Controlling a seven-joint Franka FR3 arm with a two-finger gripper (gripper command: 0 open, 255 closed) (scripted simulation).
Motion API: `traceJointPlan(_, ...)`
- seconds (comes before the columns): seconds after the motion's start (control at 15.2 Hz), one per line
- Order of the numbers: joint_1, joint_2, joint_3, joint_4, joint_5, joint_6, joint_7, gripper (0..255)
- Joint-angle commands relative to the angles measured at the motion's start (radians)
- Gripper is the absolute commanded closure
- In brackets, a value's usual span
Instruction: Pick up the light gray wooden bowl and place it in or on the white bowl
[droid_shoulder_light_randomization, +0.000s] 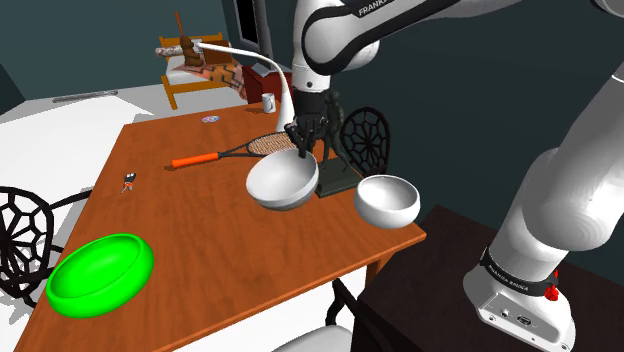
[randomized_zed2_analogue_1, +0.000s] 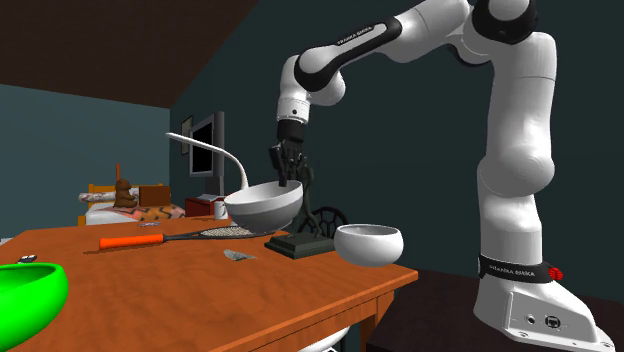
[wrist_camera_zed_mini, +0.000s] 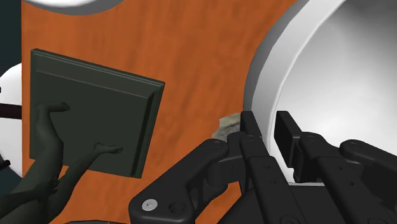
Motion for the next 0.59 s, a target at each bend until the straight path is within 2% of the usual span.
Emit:
traceJointPlan(0.0,0.000,-0.010,0.000,0.017,0.000,-0.026,0.003,255)
traceJointPlan(0.13,0.000,-0.015,-0.001,0.031,0.000,-0.045,0.005,255)
traceJointPlan(0.53,-0.038,-0.198,-0.075,-0.124,0.015,-0.087,-0.112,255)
